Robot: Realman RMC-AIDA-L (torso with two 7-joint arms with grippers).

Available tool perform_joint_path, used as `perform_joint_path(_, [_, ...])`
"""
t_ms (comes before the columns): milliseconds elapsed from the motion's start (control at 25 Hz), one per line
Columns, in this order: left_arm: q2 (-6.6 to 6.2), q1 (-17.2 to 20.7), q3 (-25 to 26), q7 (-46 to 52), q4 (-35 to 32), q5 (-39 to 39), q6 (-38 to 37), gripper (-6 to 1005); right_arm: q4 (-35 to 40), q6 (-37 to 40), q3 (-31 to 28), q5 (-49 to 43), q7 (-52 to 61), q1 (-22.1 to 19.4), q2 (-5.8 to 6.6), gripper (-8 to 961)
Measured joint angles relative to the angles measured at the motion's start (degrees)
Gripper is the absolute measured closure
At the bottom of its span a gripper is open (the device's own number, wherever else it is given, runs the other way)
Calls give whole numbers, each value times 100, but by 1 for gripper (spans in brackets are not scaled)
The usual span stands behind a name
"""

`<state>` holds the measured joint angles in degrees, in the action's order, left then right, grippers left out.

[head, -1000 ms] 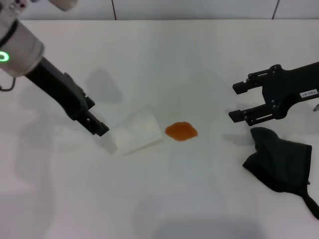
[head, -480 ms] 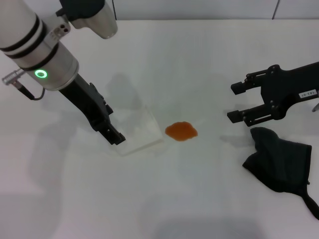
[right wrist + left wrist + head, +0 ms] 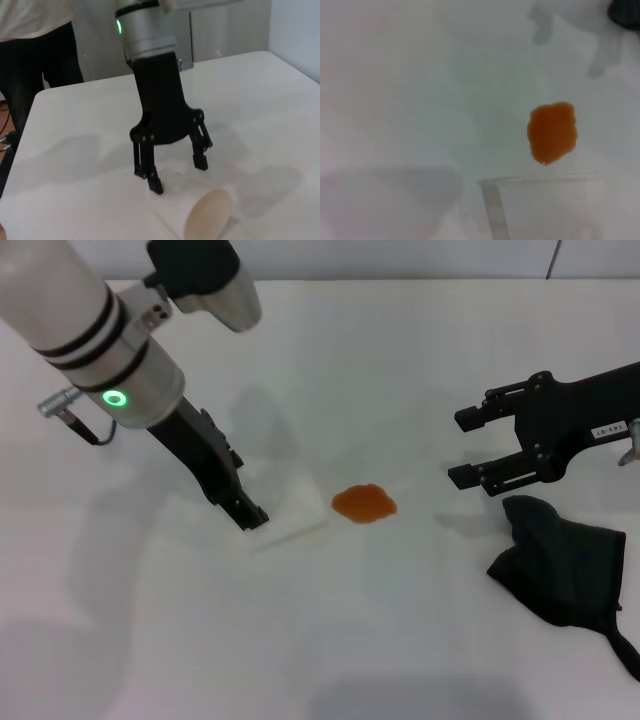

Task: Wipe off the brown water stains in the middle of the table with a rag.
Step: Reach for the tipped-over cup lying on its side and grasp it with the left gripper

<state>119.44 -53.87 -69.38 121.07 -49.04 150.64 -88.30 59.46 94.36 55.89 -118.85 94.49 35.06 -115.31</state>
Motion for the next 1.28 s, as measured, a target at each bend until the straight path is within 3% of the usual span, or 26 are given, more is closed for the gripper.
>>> perform_joint_path(560, [-8, -84, -598, -46, 185, -217, 731, 118, 4, -67, 0, 47, -10, 1, 23, 213])
perform_joint_path(1280, [-13, -145, -603, -53, 676, -536, 1356, 119, 33, -120, 0, 46, -62, 15, 36, 213])
